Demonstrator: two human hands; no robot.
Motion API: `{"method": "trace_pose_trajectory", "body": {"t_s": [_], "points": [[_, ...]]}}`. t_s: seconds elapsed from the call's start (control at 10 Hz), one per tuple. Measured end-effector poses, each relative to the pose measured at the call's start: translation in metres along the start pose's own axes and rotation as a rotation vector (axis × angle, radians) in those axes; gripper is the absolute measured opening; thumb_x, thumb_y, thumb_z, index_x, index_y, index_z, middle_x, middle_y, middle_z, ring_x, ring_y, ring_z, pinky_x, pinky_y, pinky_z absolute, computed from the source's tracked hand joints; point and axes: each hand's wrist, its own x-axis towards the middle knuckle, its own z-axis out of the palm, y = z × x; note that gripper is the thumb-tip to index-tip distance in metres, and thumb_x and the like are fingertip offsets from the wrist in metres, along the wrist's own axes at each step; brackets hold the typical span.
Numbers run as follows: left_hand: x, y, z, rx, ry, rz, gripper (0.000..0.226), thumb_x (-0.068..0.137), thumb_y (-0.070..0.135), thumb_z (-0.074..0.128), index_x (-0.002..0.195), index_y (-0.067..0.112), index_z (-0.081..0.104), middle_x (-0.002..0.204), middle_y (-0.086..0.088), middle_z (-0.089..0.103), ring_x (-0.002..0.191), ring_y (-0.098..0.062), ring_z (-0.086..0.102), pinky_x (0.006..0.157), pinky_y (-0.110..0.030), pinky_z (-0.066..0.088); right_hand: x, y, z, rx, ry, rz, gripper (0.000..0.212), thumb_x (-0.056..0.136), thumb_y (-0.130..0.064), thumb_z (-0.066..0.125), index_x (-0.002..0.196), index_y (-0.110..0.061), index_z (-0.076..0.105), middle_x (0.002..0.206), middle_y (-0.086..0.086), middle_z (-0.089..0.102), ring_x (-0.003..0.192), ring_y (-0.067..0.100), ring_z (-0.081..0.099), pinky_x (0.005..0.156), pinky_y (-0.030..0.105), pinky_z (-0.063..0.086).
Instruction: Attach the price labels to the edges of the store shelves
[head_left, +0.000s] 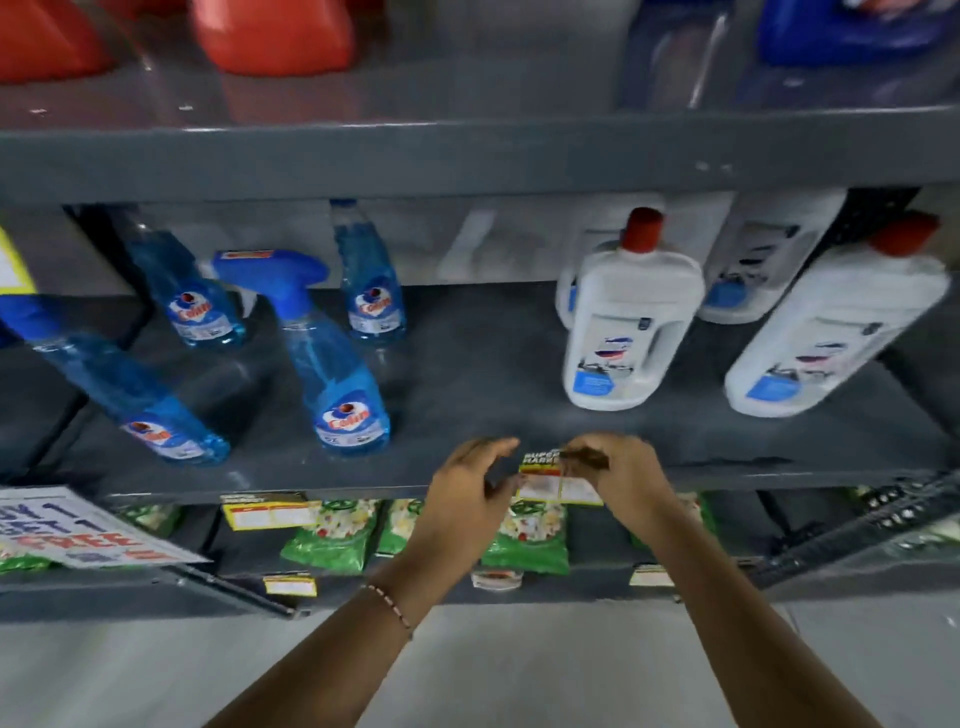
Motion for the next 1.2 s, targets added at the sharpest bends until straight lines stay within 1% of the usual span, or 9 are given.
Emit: {"method": "trace_pose_trajectory", "body": {"t_s": [0.1,0.2,0.3,0.4,0.7,0.9,1.0,1.1,1.2], "points": [[0.014,0.037,0.05,0.003,-0.138,0.049,0.021,0.079,0.009,0.072,0.1,0.013,0.074,0.092,-0.006,0.076,0.079,0.002,0.056,0.069,0.006,0.034,-0.035,0.032,-0.037,0.023,0.07,0.0,0.035,0.068,-0.011,0.083,0.08,-0.039,0.065,0.079,-0.019,0.07,0.077,-0.007,0.065,0.073,0.012,0.048],[0.014,0.069,0.106,0.03,-0.249,0.004,0.013,0.081,0.006,0.066,0.087,0.012,0.075,0.076,-0.009,0.076,0.056,-0.005,0.058,0.056,0.002,0.037,-0.056,0.08,-0.077,-0.02,0.112,0.05,0.023,0.071,-0.009,0.078,0.079,-0.029,0.071,0.075,-0.016,0.073,0.076,0.002,0.067,0.07,0.02,0.048],[0.01,0.091,0.155,0.02,-0.247,-0.037,0.009,0.081,0.01,0.064,0.08,0.012,0.073,0.072,-0.008,0.075,0.057,-0.014,0.065,0.061,-0.027,0.055,-0.062,0.119,-0.108,-0.092,0.194,0.058,0.013,0.074,-0.009,0.077,0.083,-0.018,0.076,0.081,0.0,0.077,0.077,0.019,0.069,0.067,0.028,0.047],[0.015,0.101,0.187,0.041,-0.209,-0.069,0.009,0.08,0.014,0.064,0.073,0.01,0.068,0.067,-0.009,0.071,0.061,-0.018,0.064,0.06,-0.04,0.053,-0.057,0.141,-0.122,-0.151,0.238,-0.002,0.012,0.074,-0.009,0.076,0.084,-0.015,0.077,0.082,0.004,0.076,0.076,0.022,0.067,0.066,0.022,0.039],[0.025,0.104,0.202,0.207,-0.143,-0.054,0.017,0.081,0.021,0.067,0.07,0.008,0.064,0.067,-0.012,0.068,0.062,-0.025,0.061,0.053,-0.028,0.042,-0.043,0.166,-0.112,-0.266,0.366,-0.148,0.006,0.074,-0.014,0.072,0.079,-0.011,0.073,0.076,0.007,0.072,0.074,0.028,0.062,0.072,0.032,0.041],[0.032,0.101,0.201,0.496,-0.14,0.124,0.021,0.087,0.027,0.058,0.079,0.008,0.06,0.08,-0.014,0.068,0.069,-0.037,0.062,0.056,-0.039,0.052,-0.041,0.17,-0.113,-0.383,0.433,-0.131,0.011,0.077,-0.023,0.069,0.074,-0.013,0.066,0.076,0.005,0.068,0.076,0.028,0.06,0.072,0.037,0.036],[0.031,0.098,0.197,0.702,-0.207,0.281,0.016,0.084,0.026,0.064,0.079,0.011,0.058,0.074,-0.009,0.067,0.054,-0.033,0.063,0.043,-0.032,0.049,-0.044,0.171,-0.122,-0.492,0.484,-0.104,0.018,0.079,-0.031,0.072,0.076,-0.015,0.063,0.08,0.003,0.065,0.079,0.027,0.056,0.072,0.039,0.04],[0.028,0.096,0.19,0.833,-0.269,0.325,0.024,0.065,0.021,0.08,0.07,0.018,0.057,0.061,0.001,0.062,0.037,-0.021,0.056,0.031,-0.022,0.037,-0.048,0.161,-0.122,-0.529,0.488,-0.081,0.013,0.084,-0.028,0.061,0.079,-0.016,0.062,0.082,0.003,0.065,0.079,0.028,0.057,0.073,0.039,0.039],[0.022,0.091,0.175,0.82,-0.216,0.304,0.031,0.057,0.016,0.084,0.068,0.018,0.055,0.061,0.0,0.059,0.035,-0.021,0.054,0.028,-0.022,0.033,-0.066,0.15,-0.117,-0.47,0.57,0.041,0.015,0.08,-0.013,0.051,0.089,-0.016,0.062,0.09,0.006,0.066,0.086,0.032,0.057,0.074,0.041,0.041]]}}
